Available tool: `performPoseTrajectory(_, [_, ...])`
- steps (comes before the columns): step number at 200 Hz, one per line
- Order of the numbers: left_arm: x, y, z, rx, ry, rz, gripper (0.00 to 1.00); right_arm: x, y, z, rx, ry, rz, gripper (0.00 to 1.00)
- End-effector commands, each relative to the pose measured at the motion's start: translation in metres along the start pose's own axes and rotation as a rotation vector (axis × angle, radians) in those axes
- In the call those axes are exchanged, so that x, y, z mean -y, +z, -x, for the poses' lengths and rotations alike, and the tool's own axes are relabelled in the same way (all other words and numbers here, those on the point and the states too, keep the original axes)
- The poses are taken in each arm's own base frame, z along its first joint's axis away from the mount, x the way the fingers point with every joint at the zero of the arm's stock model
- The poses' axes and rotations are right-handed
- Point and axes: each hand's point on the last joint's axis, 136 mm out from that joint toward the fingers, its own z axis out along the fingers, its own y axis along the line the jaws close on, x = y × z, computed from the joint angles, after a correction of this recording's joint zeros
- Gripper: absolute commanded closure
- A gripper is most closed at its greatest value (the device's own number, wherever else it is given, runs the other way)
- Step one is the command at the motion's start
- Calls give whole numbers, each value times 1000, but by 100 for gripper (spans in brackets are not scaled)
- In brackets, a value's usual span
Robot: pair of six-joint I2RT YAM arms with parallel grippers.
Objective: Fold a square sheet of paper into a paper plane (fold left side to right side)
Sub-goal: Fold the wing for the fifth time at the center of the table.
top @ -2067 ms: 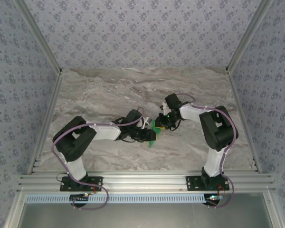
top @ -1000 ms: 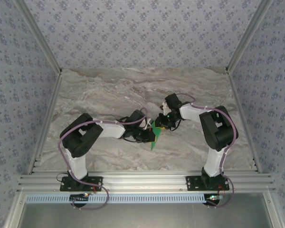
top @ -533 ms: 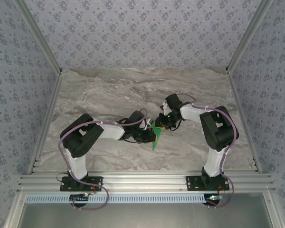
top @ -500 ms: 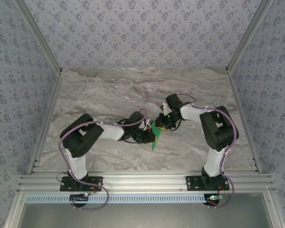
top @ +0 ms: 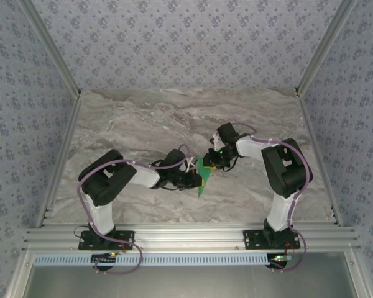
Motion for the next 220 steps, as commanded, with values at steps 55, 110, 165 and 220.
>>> performPoseTrajectory(55, [18, -36, -9, -12, 52, 73, 75, 22, 4, -11, -42, 22, -82, 79])
performPoseTrajectory(110, [50, -36, -15, -59, 118, 16, 87, 23, 3, -12, -45, 23, -84, 79])
performPoseTrajectory(165, [50, -11, -14, -103, 126, 25, 85, 23, 4, -13, -50, 23, -87, 79])
performPoseTrajectory(220, [25, -1, -16, -112, 107, 95, 83, 26, 4, -14, -53, 23, -99, 79])
